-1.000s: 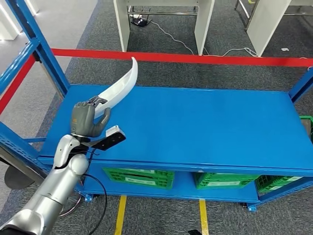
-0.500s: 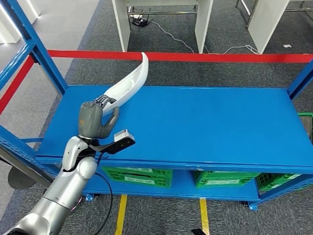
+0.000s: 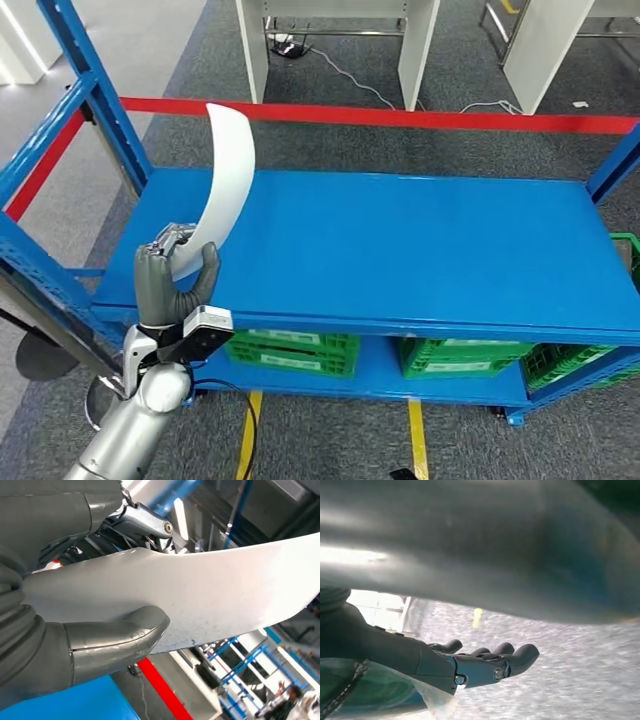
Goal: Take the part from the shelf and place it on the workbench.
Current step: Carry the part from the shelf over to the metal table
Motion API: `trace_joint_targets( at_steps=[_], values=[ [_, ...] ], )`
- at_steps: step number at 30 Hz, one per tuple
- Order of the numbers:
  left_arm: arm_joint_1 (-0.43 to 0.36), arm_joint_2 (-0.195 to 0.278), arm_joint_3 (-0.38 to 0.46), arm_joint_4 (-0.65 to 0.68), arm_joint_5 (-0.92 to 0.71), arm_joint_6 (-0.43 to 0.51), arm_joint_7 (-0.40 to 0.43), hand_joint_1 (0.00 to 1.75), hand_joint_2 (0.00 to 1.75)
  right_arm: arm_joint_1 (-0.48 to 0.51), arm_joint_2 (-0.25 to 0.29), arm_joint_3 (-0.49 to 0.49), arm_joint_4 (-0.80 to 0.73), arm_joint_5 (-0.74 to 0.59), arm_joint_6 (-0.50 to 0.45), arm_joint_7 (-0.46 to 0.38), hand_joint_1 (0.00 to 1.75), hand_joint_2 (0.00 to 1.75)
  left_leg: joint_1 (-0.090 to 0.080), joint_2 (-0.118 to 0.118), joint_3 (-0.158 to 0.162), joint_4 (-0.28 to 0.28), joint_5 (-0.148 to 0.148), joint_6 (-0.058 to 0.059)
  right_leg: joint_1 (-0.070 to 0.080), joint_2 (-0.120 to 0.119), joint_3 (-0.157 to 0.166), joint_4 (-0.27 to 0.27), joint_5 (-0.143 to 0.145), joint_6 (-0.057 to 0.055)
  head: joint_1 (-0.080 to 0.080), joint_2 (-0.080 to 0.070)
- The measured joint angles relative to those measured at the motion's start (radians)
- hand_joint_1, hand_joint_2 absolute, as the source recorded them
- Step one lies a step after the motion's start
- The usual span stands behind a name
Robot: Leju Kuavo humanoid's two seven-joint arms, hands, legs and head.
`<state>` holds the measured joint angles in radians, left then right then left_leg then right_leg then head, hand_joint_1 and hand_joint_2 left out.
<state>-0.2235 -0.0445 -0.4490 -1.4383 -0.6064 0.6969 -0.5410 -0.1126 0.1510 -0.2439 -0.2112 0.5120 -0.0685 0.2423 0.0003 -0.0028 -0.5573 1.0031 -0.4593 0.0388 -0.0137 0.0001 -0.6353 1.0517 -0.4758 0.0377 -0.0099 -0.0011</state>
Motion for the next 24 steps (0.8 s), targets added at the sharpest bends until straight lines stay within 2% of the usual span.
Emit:
trace_joint_targets(
  at_steps=[2,3,4,5,6,7,8,9,10,11,13,14,15,16,18,19,20,21,22,23,24],
  values=[
    [0.026,-0.007,0.011,-0.022,0.018,0.002,-0.014,1.75,1.75,0.016,-0.006,-0.002,0.001,0.007,-0.016,0.0,0.0,0.0,0.0,0.001,-0.019,-0.003,0.015,0.009,-0.001,0.0,-0.038,0.11,-0.089,0.006,0.004,0.0],
    [0.04,-0.009,0.016,-0.031,0.022,0.003,-0.018,1.75,1.75,0.025,-0.009,-0.003,0.001,0.011,-0.02,0.0,0.0,0.0,-0.001,0.002,-0.03,-0.002,0.023,0.011,-0.001,0.0,-0.053,0.173,-0.125,0.008,0.005,0.0],
    [0.054,-0.01,0.02,-0.038,0.026,0.004,-0.021,1.75,1.75,0.034,-0.013,-0.003,0.002,0.014,-0.023,0.0,0.0,0.0,-0.003,0.002,-0.041,-0.002,0.03,0.011,-0.001,0.0,-0.059,0.218,-0.142,0.009,0.005,0.0],
    [0.067,-0.011,0.023,-0.044,0.03,0.004,-0.023,1.75,1.75,0.041,-0.017,-0.003,0.002,0.017,-0.025,0.0,0.0,0.0,-0.004,0.002,-0.052,-0.001,0.038,0.01,-0.001,0.0,-0.05,0.231,-0.137,0.01,0.006,0.0],
    [0.078,-0.011,0.026,-0.051,0.035,0.004,-0.025,1.75,1.75,0.047,-0.02,-0.004,0.003,0.017,-0.025,0.001,0.0,0.0,-0.005,0.002,-0.063,0.0,0.046,0.008,-0.001,0.0,-0.022,0.209,-0.115,0.01,0.006,0.0],
    [0.087,-0.012,0.029,-0.058,0.041,0.003,-0.027,1.75,1.75,0.05,-0.022,-0.004,0.003,0.018,-0.024,0.001,0.0,0.0,-0.005,0.002,-0.073,0.002,0.053,0.006,-0.001,0.0,0.021,0.155,-0.087,0.008,0.006,0.0],
    [0.093,-0.012,0.031,-0.066,0.046,0.001,-0.03,1.75,1.75,0.051,-0.024,-0.005,0.003,0.018,-0.023,0.002,0.0,0.0,-0.006,0.002,-0.082,0.005,0.059,0.002,0.0,0.0,0.072,0.083,-0.073,0.006,0.006,0.0],
    [0.096,-0.012,0.032,-0.074,0.049,0.0,-0.033,1.75,1.75,0.05,-0.025,-0.006,0.003,0.018,-0.023,0.002,0.0,0.0,-0.007,0.002,-0.089,0.009,0.065,-0.002,0.001,0.001,0.119,0.015,-0.069,0.003,0.005,0.0],
    [0.097,-0.012,0.034,-0.081,0.051,-0.003,-0.035,1.75,1.75,0.049,-0.026,-0.006,0.003,0.018,-0.022,0.001,0.0,0.0,-0.008,0.002,-0.094,0.012,0.072,-0.007,0.002,0.001,0.147,-0.034,-0.073,-0.001,0.005,0.0],
    [0.097,-0.012,0.035,-0.088,0.052,-0.005,-0.037,1.75,1.75,0.048,-0.026,-0.006,0.003,0.017,-0.023,-0.001,0.0,0.0,-0.008,0.002,-0.097,0.013,0.08,-0.013,0.004,0.002,0.159,-0.059,-0.081,-0.005,0.005,0.0],
    [0.098,-0.012,0.036,-0.097,0.052,-0.008,-0.039,1.75,1.75,0.047,-0.024,-0.007,0.004,0.016,-0.024,-0.006,0.0,0.0,-0.008,0.001,-0.101,0.012,0.092,-0.025,0.004,0.001,0.148,-0.063,-0.072,-0.02,0.005,0.0],
    [0.098,-0.012,0.036,-0.1,0.053,-0.009,-0.039,1.75,1.75,0.046,-0.023,-0.007,0.004,0.016,-0.025,-0.007,0.0,0.0,-0.007,0.001,-0.106,0.018,0.08,-0.031,0.003,-0.001,0.143,-0.064,-0.063,-0.031,0.004,0.0],
    [0.099,-0.012,0.037,-0.103,0.053,-0.01,-0.039,1.75,1.75,0.045,-0.022,-0.007,0.004,0.016,-0.026,-0.007,0.0,0.0,-0.006,0.0,-0.115,0.04,0.049,-0.037,0.001,-0.004,0.135,-0.065,-0.052,-0.04,0.002,0.0],
    [0.1,-0.012,0.037,-0.105,0.054,-0.01,-0.039,1.75,1.75,0.044,-0.021,-0.007,0.005,0.016,-0.026,-0.007,0.0,0.0,-0.003,0.0,-0.128,0.084,0.002,-0.043,-0.001,-0.007,0.126,-0.065,-0.04,-0.047,0.001,0.0],
    [0.102,-0.012,0.038,-0.108,0.054,-0.01,-0.039,1.75,1.75,0.045,-0.021,-0.007,0.005,0.015,-0.026,-0.007,0.0,0.0,0.001,0.0,-0.151,0.212,-0.096,-0.054,0.0,-0.009,0.103,-0.063,-0.018,-0.052,-0.003,0.0],
    [0.104,-0.012,0.038,-0.108,0.055,-0.01,-0.039,1.75,1.75,0.046,-0.021,-0.007,0.005,0.015,-0.026,-0.007,0.0,0.0,0.003,0.0,-0.154,0.265,-0.119,-0.057,0.001,-0.009,0.09,-0.062,-0.008,-0.052,-0.002,0.0],
    [0.105,-0.012,0.038,-0.108,0.055,-0.01,-0.039,1.75,1.75,0.046,-0.021,-0.007,0.005,0.015,-0.026,-0.007,0.0,0.0,0.004,0.0,-0.145,0.289,-0.119,-0.058,0.001,-0.01,0.077,-0.061,0.001,-0.051,-0.003,0.0],
    [0.106,-0.011,0.039,-0.108,0.056,-0.01,-0.039,1.75,1.75,0.046,-0.021,-0.007,0.005,0.015,-0.026,-0.007,0.0,0.0,0.005,0.0,-0.119,0.275,-0.102,-0.057,0.001,-0.01,0.063,-0.058,0.009,-0.05,-0.003,0.0],
    [0.106,-0.011,0.039,-0.109,0.056,-0.01,-0.039,1.75,1.75,0.046,-0.021,-0.007,0.005,0.015,-0.026,-0.007,0.0,0.0,0.005,0.0,-0.076,0.225,-0.077,-0.054,0.002,-0.009,0.051,-0.056,0.018,-0.048,-0.003,0.0],
    [0.106,-0.011,0.039,-0.111,0.056,-0.01,-0.039,1.75,1.75,0.046,-0.021,-0.007,0.005,0.015,-0.026,-0.007,0.0,0.0,0.004,0.0,-0.023,0.152,-0.061,-0.048,0.002,-0.009,0.041,-0.054,0.025,-0.045,-0.003,0.0],
    [0.106,-0.012,0.039,-0.113,0.056,-0.01,-0.039,1.75,1.75,0.045,-0.02,-0.007,0.005,0.015,-0.026,-0.007,0.0,0.0,0.002,0.0,0.028,0.075,-0.056,-0.042,0.004,-0.008,0.033,-0.052,0.033,-0.041,-0.002,0.0]
  ],
)
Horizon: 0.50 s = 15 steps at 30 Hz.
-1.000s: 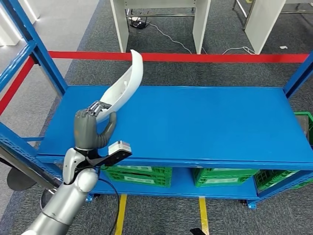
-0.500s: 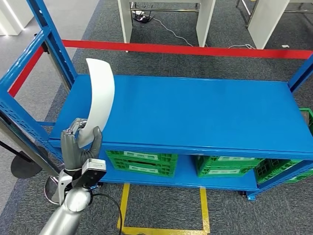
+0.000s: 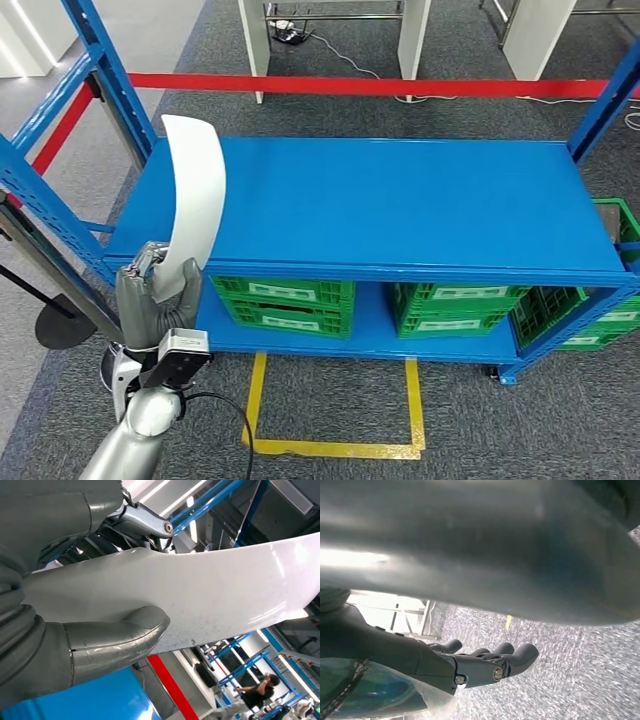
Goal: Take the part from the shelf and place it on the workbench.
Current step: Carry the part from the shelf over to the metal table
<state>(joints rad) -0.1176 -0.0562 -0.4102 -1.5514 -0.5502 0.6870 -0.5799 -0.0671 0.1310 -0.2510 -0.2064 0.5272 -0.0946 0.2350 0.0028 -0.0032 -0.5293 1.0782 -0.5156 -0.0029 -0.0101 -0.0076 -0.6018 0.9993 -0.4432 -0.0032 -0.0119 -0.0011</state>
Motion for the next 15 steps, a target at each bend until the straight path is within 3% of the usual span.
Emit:
trace_joint_targets(
  at_steps=[2,4,5,6,7,9,10,11,12,13,14,15],
  values=[
    [-0.001,0.0,0.0,-0.005,0.0,0.0,-0.001,1.75,1.75,-0.001,0.001,0.0,0.0,0.0,0.001,0.0,0.0,0.0,-0.005,-0.001,0.052,-0.088,-0.008,0.011,0.0,0.001,-0.008,0.0,0.016,0.012,0.0,0.0],
    [-0.001,-0.001,0.001,-0.007,-0.001,-0.001,-0.001,1.75,1.75,-0.001,0.002,0.0,0.0,0.002,0.006,0.0,0.0,0.0,-0.007,0.0,0.049,-0.101,0.002,0.022,-0.002,0.001,-0.011,-0.004,0.031,0.025,-0.002,0.0],
    [-0.001,-0.001,0.001,-0.007,-0.003,-0.002,-0.001,1.75,1.75,-0.003,0.002,0.0,0.0,0.005,0.008,0.0,0.0,0.0,-0.006,0.001,0.043,-0.104,0.012,0.029,-0.003,0.002,-0.016,-0.001,0.025,0.031,-0.003,0.0],
    [-0.002,-0.001,0.0,-0.008,-0.005,-0.004,-0.002,1.75,1.75,-0.005,0.002,0.0,0.0,0.008,0.011,-0.001,0.0,0.0,-0.004,0.003,0.035,-0.108,0.024,0.037,-0.003,0.004,-0.026,0.015,0.001,0.036,-0.001,0.0],
    [-0.002,-0.002,-0.001,-0.008,-0.006,-0.005,-0.002,1.75,1.75,-0.009,0.002,0.0,0.0,0.011,0.012,-0.001,0.0,0.0,-0.002,0.005,0.024,-0.112,0.037,0.043,-0.004,0.005,-0.041,0.051,-0.04,0.04,0.0,0.0],
    [0.0,-0.003,-0.003,-0.009,-0.008,-0.007,-0.001,1.75,1.75,-0.017,0.002,0.0,0.0,0.015,0.013,-0.001,0.0,0.0,-0.003,0.007,-0.008,-0.11,0.061,0.05,-0.004,0.006,-0.078,0.176,-0.141,0.048,0.003,0.0],
    [0.002,-0.002,-0.003,-0.009,-0.009,-0.008,-0.001,1.75,1.75,-0.021,0.002,0.0,0.0,0.016,0.013,-0.001,0.0,0.0,-0.003,0.007,-0.026,-0.109,0.074,0.05,-0.004,0.006,-0.089,0.239,-0.168,0.05,0.003,0.0],
    [0.003,-0.002,-0.004,-0.009,-0.009,-0.009,-0.001,1.75,1.75,-0.023,0.002,0.0,0.0,0.016,0.012,-0.001,0.0,0.0,-0.004,0.007,-0.044,-0.108,0.087,0.049,-0.005,0.006,-0.089,0.278,-0.17,0.053,0.003,0.0],
    [0.005,-0.002,-0.005,-0.009,-0.01,-0.01,0.001,1.75,1.75,-0.025,0.002,0.0,0.0,0.015,0.011,-0.002,0.0,0.0,-0.004,0.007,-0.061,-0.106,0.099,0.047,-0.005,0.006,-0.072,0.284,-0.148,0.054,0.003,0.0],
    [0.007,-0.002,-0.005,-0.009,-0.011,-0.012,0.003,1.75,1.75,-0.027,0.002,0.0,0.0,0.011,0.01,-0.002,0.0,0.0,-0.003,0.007,-0.079,-0.102,0.11,0.044,-0.006,0.005,-0.038,0.255,-0.116,0.055,0.003,0.0],
    [0.01,-0.002,-0.005,-0.01,-0.011,-0.015,0.006,1.75,1.75,-0.028,0.002,-0.002,0.0,0.004,0.009,-0.002,0.0,0.0,-0.003,0.007,-0.094,-0.097,0.12,0.039,-0.007,0.006,0.011,0.197,-0.092,0.055,0.003,0.0],
    [0.015,-0.002,-0.005,-0.013,-0.011,-0.018,0.008,1.75,1.75,-0.029,0.003,-0.006,0.0,-0.005,0.007,-0.001,0.0,0.0,-0.004,0.007,-0.108,-0.09,0.127,0.035,-0.007,0.006,0.07,0.12,-0.087,0.055,0.004,0.0]
  ],
)
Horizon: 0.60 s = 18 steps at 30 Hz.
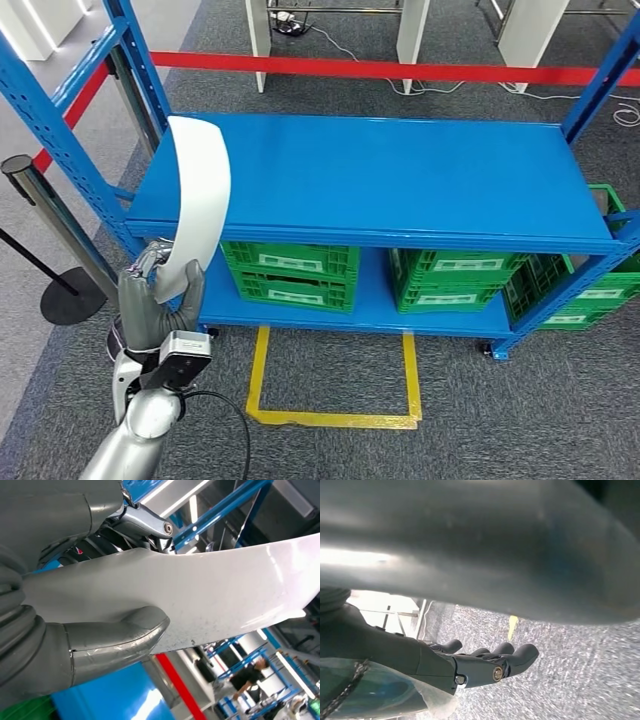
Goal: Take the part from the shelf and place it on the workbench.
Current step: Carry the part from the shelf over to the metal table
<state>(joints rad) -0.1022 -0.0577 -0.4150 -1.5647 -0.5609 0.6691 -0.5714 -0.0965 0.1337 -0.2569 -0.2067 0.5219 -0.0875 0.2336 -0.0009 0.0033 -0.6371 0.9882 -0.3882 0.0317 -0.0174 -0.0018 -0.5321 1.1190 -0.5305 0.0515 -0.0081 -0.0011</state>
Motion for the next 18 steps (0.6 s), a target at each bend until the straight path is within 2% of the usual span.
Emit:
trace_joint_targets(
  at_steps=[1,2,3,4,5,6,7,9,10,11,12,13,14,15,16,17,18],
  values=[
    [0.008,0.0,0.0,-0.006,0.002,-0.002,0.002,1.75,1.75,-0.001,0.001,-0.006,0.0,-0.01,-0.003,0.0,0.0,0.0,-0.002,0.0,-0.01,0.007,0.008,-0.005,0.0,0.001,0.048,-0.07,-0.011,-0.005,0.0,0.0],
    [0.017,0.0,-0.001,-0.014,0.006,-0.003,0.003,1.75,1.75,-0.001,0.002,-0.013,-0.001,-0.019,-0.006,0.0,0.0,0.0,-0.003,0.0,-0.016,0.012,0.015,-0.01,0.001,0.002,0.077,-0.12,-0.027,-0.01,0.0,0.0],
    [0.025,-0.001,-0.002,-0.022,0.011,-0.003,0.004,1.75,1.75,0.0,0.003,-0.019,-0.001,-0.025,-0.009,0.0,0.0,0.0,-0.004,0.0,-0.02,0.014,0.023,-0.015,0.004,0.003,0.088,-0.145,-0.038,-0.018,0.0,0.0],
    [0.033,-0.001,-0.003,-0.027,0.017,-0.003,0.007,1.75,1.75,0.003,0.003,-0.026,-0.001,-0.032,-0.01,-0.001,0.0,0.0,-0.004,0.001,-0.021,0.014,0.031,-0.02,0.004,0.003,0.082,-0.149,-0.038,-0.028,0.001,0.0],
    [0.039,-0.001,-0.004,-0.03,0.023,-0.003,0.011,1.75,1.75,0.005,0.004,-0.031,-0.001,-0.037,-0.008,-0.001,0.0,0.0,-0.001,0.0,-0.024,0.017,0.027,-0.025,0.004,0.001,0.073,-0.147,-0.031,-0.036,0.001,0.0],
    [0.047,-0.002,-0.004,-0.031,0.029,-0.001,0.015,1.75,1.75,0.007,0.004,-0.038,-0.001,-0.043,-0.006,-0.001,0.0,0.0,0.0,0.0,-0.028,0.031,0.004,-0.031,0.003,-0.001,0.066,-0.146,-0.022,-0.046,0.0,0.0],
    [0.057,-0.002,-0.004,-0.031,0.037,0.001,0.017,1.75,1.75,0.01,0.005,-0.045,0.0,-0.05,-0.004,-0.001,0.0,0.0,0.002,-0.001,-0.037,0.066,-0.04,-0.037,0.002,-0.004,0.055,-0.146,-0.012,-0.054,-0.001,0.0],
    [0.077,-0.002,-0.002,-0.031,0.051,0.007,0.014,1.75,1.75,0.014,0.005,-0.059,0.0,-0.058,-0.006,-0.001,0.0,0.0,0.004,-0.001,-0.059,0.187,-0.152,-0.046,0.003,-0.006,0.035,-0.144,0.01,-0.062,-0.005,0.0],
    [0.085,-0.003,-0.001,-0.031,0.055,0.011,0.011,1.75,1.75,0.017,0.005,-0.065,0.0,-0.059,-0.008,-0.001,0.0,0.0,0.004,-0.001,-0.066,0.251,-0.188,-0.048,0.004,-0.007,0.022,-0.142,0.022,-0.063,-0.005,0.0],
    [0.091,-0.003,0.001,-0.031,0.058,0.013,0.007,1.75,1.75,0.017,0.005,-0.071,0.0,-0.059,-0.009,0.0,0.0,0.0,0.005,-0.001,-0.063,0.294,-0.199,-0.049,0.005,-0.008,0.008,-0.138,0.033,-0.063,-0.005,0.0],
    [0.094,-0.003,0.002,-0.031,0.059,0.016,0.004,1.75,1.75,0.017,0.005,-0.074,0.0,-0.059,-0.009,0.001,0.0,0.0,0.005,-0.001,-0.048,0.305,-0.189,-0.047,0.006,-0.009,-0.01,-0.135,0.043,-0.063,-0.005,0.0],
    [0.096,-0.003,0.003,-0.031,0.061,0.017,0.0,1.75,1.75,0.014,0.005,-0.076,-0.001,-0.057,-0.008,0.003,0.0,0.0,0.004,-0.001,-0.015,0.278,-0.165,-0.044,0.008,-0.009,-0.026,-0.13,0.053,-0.063,-0.005,0.0],
    [0.097,-0.004,0.004,-0.032,0.063,0.018,-0.003,1.75,1.75,0.01,0.005,-0.078,-0.001,-0.055,-0.005,0.003,0.0,0.0,0.004,-0.002,0.032,0.219,-0.141,-0.038,0.009,-0.009,-0.04,-0.126,0.061,-0.062,-0.005,0.0],
    [0.098,-0.004,0.006,-0.035,0.064,0.019,-0.006,1.75,1.75,0.005,0.006,-0.078,-0.001,-0.053,-0.001,0.003,0.0,0.0,0.002,-0.002,0.085,0.143,-0.13,-0.03,0.011,-0.008,-0.051,-0.123,0.068,-0.06,-0.005,0.0],
    [0.1,-0.005,0.007,-0.039,0.066,0.019,-0.009,1.75,1.75,0.0,0.006,-0.079,-0.002,-0.05,0.003,0.003,0.0,0.0,0.0,-0.002,0.132,0.072,-0.128,-0.023,0.013,-0.008,-0.058,-0.121,0.075,-0.056,-0.005,0.0],
    [0.103,-0.005,0.01,-0.045,0.068,0.019,-0.011,1.75,1.75,-0.004,0.007,-0.08,-0.002,-0.047,0.007,0.003,0.0,0.0,-0.003,-0.003,0.161,0.022,-0.134,-0.017,0.014,-0.007,-0.063,-0.12,0.083,-0.051,-0.004,0.0],
    [0.108,-0.006,0.013,-0.051,0.071,0.019,-0.014,1.75,1.75,-0.007,0.007,-0.08,-0.002,-0.044,0.009,0.003,0.0,0.0,-0.005,-0.003,0.173,-0.003,-0.14,-0.013,0.014,-0.008,-0.067,-0.12,0.091,-0.045,-0.004,0.0]
  ],
)
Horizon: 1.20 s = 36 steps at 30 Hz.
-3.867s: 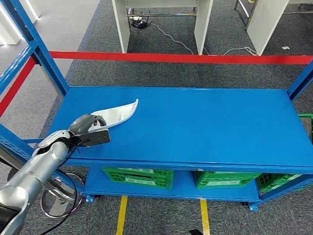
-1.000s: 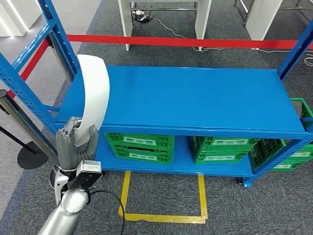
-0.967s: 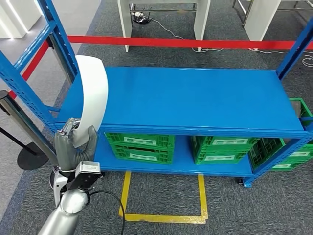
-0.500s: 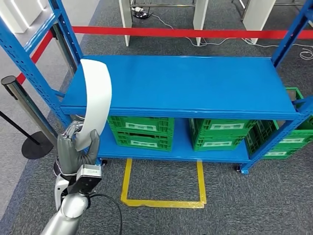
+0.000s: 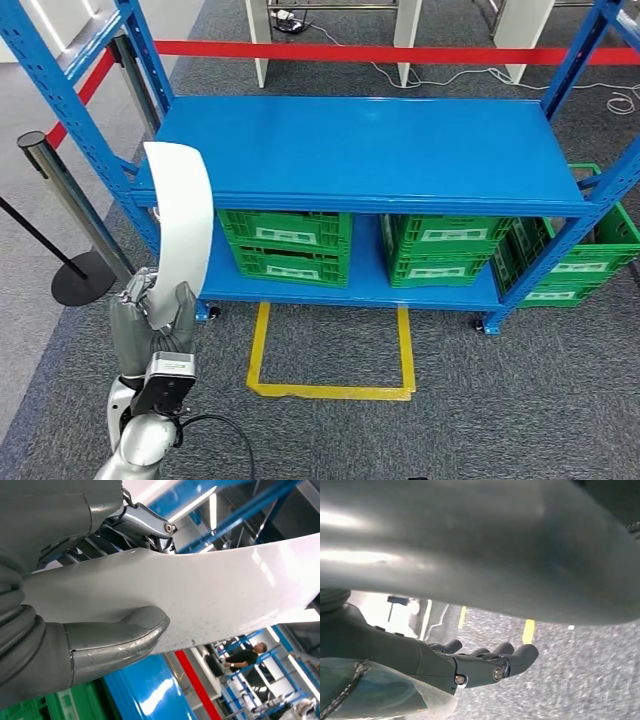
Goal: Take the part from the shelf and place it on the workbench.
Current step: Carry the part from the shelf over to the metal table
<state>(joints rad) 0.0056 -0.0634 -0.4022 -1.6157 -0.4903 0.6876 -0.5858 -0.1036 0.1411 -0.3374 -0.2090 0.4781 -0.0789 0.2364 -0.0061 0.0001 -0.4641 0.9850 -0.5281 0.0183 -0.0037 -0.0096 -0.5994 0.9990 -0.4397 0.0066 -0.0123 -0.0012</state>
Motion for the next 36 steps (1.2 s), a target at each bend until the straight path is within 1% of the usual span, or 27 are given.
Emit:
trace_joint_targets(
  at_steps=[2,3,4,5,7,8,9,10,11,12,13,14,15,17,18,20,22,23,24,25,26,28,29,30,33,34,36],
  values=[
    [0.014,-0.002,0.007,-0.007,0.011,-0.001,-0.007,1.75,1.75,-0.002,0.001,-0.002,0.0,0.004,0.002,-0.002,0.0,0.0,0.0,0.002,-0.009,-0.014,0.011,0.007,-0.003,0.0,-0.008,0.0,0.01,0.014,-0.001,0.0],
    [0.021,-0.003,0.01,-0.009,0.017,-0.003,-0.011,1.75,1.75,-0.002,0.001,-0.003,0.0,0.005,0.002,-0.004,0.0,0.0,0.001,0.003,-0.018,-0.018,0.022,0.013,-0.003,0.001,-0.016,0.011,-0.006,0.019,0.0,0.0],
    [0.026,-0.004,0.011,-0.01,0.021,-0.004,-0.014,1.75,1.75,-0.002,0.001,-0.004,0.0,0.005,0.002,-0.005,0.0,0.0,0.003,0.004,-0.03,-0.022,0.035,0.019,-0.004,0.004,-0.029,0.037,-0.039,0.023,0.002,0.0],
    [0.029,-0.006,0.012,-0.01,0.023,-0.005,-0.016,1.75,1.75,-0.001,0.001,-0.004,0.0,0.005,0.002,-0.006,0.0,0.0,0.005,0.005,-0.043,-0.024,0.048,0.024,-0.006,0.006,-0.046,0.083,-0.089,0.025,0.004,0.0],
    [0.036,-0.008,0.014,-0.011,0.026,-0.006,-0.019,1.75,1.75,-0.001,0.001,-0.006,0.0,0.005,0.001,-0.006,0.0,0.0,0.004,0.005,-0.076,-0.022,0.072,0.027,-0.007,0.007,-0.079,0.21,-0.177,0.032,0.008,0.0],
    [0.04,-0.009,0.015,-0.011,0.027,-0.006,-0.019,1.75,1.75,0.0,0.001,-0.006,0.0,0.005,0.001,-0.006,0.0,0.0,0.004,0.005,-0.093,-0.021,0.085,0.026,-0.008,0.007,-0.085,0.262,-0.188,0.034,0.008,0.0],
    [0.042,-0.009,0.016,-0.011,0.027,-0.007,-0.019,1.75,1.75,0.0,0.001,-0.007,0.0,0.006,0.001,-0.006,0.0,0.0,0.004,0.006,-0.11,-0.019,0.097,0.024,-0.008,0.007,-0.077,0.287,-0.175,0.037,0.008,0.0],
    [0.044,-0.009,0.017,-0.011,0.027,-0.007,-0.019,1.75,1.75,0.0,0.001,-0.007,0.0,0.006,0.001,-0.006,0.0,0.0,0.004,0.007,-0.127,-0.017,0.108,0.021,-0.009,0.007,-0.054,0.278,-0.144,0.038,0.008,0.0],
    [0.045,-0.01,0.018,-0.011,0.028,-0.007,-0.019,1.75,1.75,0.0,0.001,-0.008,0.0,0.006,0.001,-0.006,0.0,0.0,0.005,0.008,-0.141,-0.013,0.118,0.018,-0.01,0.007,-0.012,0.233,-0.112,0.039,0.008,0.0],
    [0.045,-0.01,0.019,-0.011,0.028,-0.007,-0.019,1.75,1.75,-0.002,0.001,-0.009,-0.001,0.006,0.001,-0.006,0.0,0.0,0.004,0.008,-0.155,-0.006,0.127,0.013,-0.01,0.007,0.045,0.161,-0.099,0.039,0.008,0.0],
    [0.045,-0.01,0.02,-0.012,0.028,-0.007,-0.019,1.75,1.75,-0.003,0.001,-0.009,-0.002,0.006,0.001,-0.006,0.0,0.0,0.003,0.007,-0.166,0.002,0.135,0.008,-0.01,0.008,0.103,0.079,-0.103,0.037,0.008,0.0],
    [0.045,-0.01,0.022,-0.014,0.028,-0.006,-0.019,1.75,1.75,-0.005,0.001,-0.01,-0.003,0.006,0.001,-0.006,0.0,0.0,0.002,0.007,-0.175,0.009,0.143,0.003,-0.009,0.009,0.143,0.015,-0.117,0.033,0.008,0.0],
    [0.046,-0.011,0.023,-0.015,0.028,-0.006,-0.02,1.75,1.75,-0.006,0.001,-0.01,-0.004,0.006,0.001,-0.008,0.0,0.0,0.001,0.007,-0.182,0.014,0.152,-0.002,-0.007,0.01,0.164,-0.024,-0.131,0.026,0.008,0.0],
    [0.047,-0.011,0.024,-0.015,0.028,-0.005,-0.021,1.75,1.75,-0.006,0.001,-0.011,-0.004,0.006,0.002,-0.011,0.0,0.0,0.003,0.007,-0.188,0.015,0.166,-0.012,-0.005,0.009,0.155,-0.035,-0.131,0.009,0.009,0.0],
    [0.048,-0.011,0.025,-0.015,0.028,-0.005,-0.021,1.75,1.75,-0.005,0.001,-0.011,-0.004,0.006,0.002,-0.012,0.0,0.0,0.005,0.006,-0.192,0.021,0.153,-0.018,-0.005,0.006,0.148,-0.034,-0.124,0.0,0.009,0.0],
    [0.049,-0.011,0.027,-0.015,0.029,-0.005,-0.022,1.75,1.75,-0.004,0.001,-0.011,-0.004,0.005,0.002,-0.01,0.0,0.0,0.008,0.004,-0.211,0.088,0.075,-0.031,-0.007,0.001,0.127,-0.034,-0.105,-0.016,0.007,0.0],
    [0.052,-0.011,0.03,-0.015,0.03,-0.008,-0.022,1.75,1.75,-0.003,0.001,-0.012,-0.004,0.001,0.001,-0.009,0.0,0.0,0.01,0.004,-0.24,0.221,-0.021,-0.04,-0.006,0.0,0.106,-0.033,-0.086,-0.022,0.005,0.0],
    [0.054,-0.011,0.03,-0.015,0.032,-0.011,-0.024,1.75,1.75,-0.001,0.001,-0.013,-0.004,-0.002,0.0,-0.008,0.0,0.0,0.01,0.004,-0.247,0.279,-0.04,-0.041,-0.005,0.0,0.096,-0.032,-0.076,-0.022,0.005,0.0],
    [0.056,-0.012,0.031,-0.015,0.035,-0.013,-0.026,1.75,1.75,0.002,0.001,-0.014,-0.004,-0.005,-0.001,-0.008,0.0,0.0,0.01,0.004,-0.242,0.309,-0.037,-0.04,-0.004,0.002,0.086,-0.031,-0.066,-0.022,0.005,0.0],
    [0.058,-0.013,0.031,-0.015,0.037,-0.016,-0.029,1.75,1.75,0.004,0.001,-0.016,-0.004,-0.006,-0.003,-0.008,0.0,0.0,0.01,0.002,-0.219,0.3,-0.019,-0.036,-0.001,0.005,0.077,-0.03,-0.057,-0.021,0.004,0.0],
    [0.06,-0.014,0.031,-0.014,0.039,-0.016,-0.034,1.75,1.75,0.007,0.001,-0.018,-0.004,-0.005,-0.006,-0.008,0.0,0.0,0.009,-0.004,-0.177,0.249,0.006,-0.028,0.001,0.01,0.069,-0.03,-0.05,-0.02,0.004,0.0],
    [0.061,-0.019,0.031,-0.014,0.045,-0.015,-0.044,1.75,1.75,0.01,0.003,-0.02,-0.004,-0.003,-0.017,-0.008,0.0,0.0,0.006,-0.042,-0.074,0.091,0.034,-0.001,0.004,0.021,0.058,-0.029,-0.037,-0.017,0.006,0.0],
    [0.063,-0.022,0.031,-0.014,0.051,-0.014,-0.05,1.75,1.75,0.012,0.004,-0.022,-0.004,-0.003,-0.026,-0.008,0.0,0.0,0.004,-0.059,-0.038,0.03,0.036,0.01,0.004,0.028,0.052,-0.029,-0.03,-0.013,0.006,0.0],
    [0.065,-0.024,0.032,-0.014,0.057,-0.013,-0.054,1.75,1.75,0.013,0.006,-0.025,-0.004,-0.005,-0.034,-0.009,0.0,0.0,0.001,-0.069,-0.02,-0.003,0.034,0.017,0.001,0.037,0.046,-0.03,-0.024,-0.007,0.005,0.0],
    [0.07,-0.033,0.033,-0.015,0.074,-0.011,-0.066,1.75,1.75,0.022,0.006,-0.038,-0.004,-0.01,-0.052,-0.012,0.0,0.0,0.003,-0.043,-0.017,-0.034,0.04,0.018,-0.002,0.053,0.025,-0.024,-0.015,0.01,0.001,0.0],
    [0.071,-0.039,0.033,-0.015,0.08,-0.008,-0.073,1.75,1.75,0.026,0.006,-0.041,-0.004,-0.006,-0.059,-0.013,0.0,0.0,0.006,-0.033,-0.018,-0.042,0.046,0.019,-0.001,0.048,0.011,-0.005,-0.03,0.015,0.003,0.0],
    [0.073,-0.053,0.036,-0.014,0.082,0.002,-0.088,1.75,1.75,0.034,0.006,-0.044,-0.004,0.007,-0.074,-0.011,0.0,0.0,0.009,-0.01,-0.026,-0.048,0.055,0.021,-0.003,0.029,-0.042,0.099,-0.094,0.026,0.009,0.0]
  ],
)
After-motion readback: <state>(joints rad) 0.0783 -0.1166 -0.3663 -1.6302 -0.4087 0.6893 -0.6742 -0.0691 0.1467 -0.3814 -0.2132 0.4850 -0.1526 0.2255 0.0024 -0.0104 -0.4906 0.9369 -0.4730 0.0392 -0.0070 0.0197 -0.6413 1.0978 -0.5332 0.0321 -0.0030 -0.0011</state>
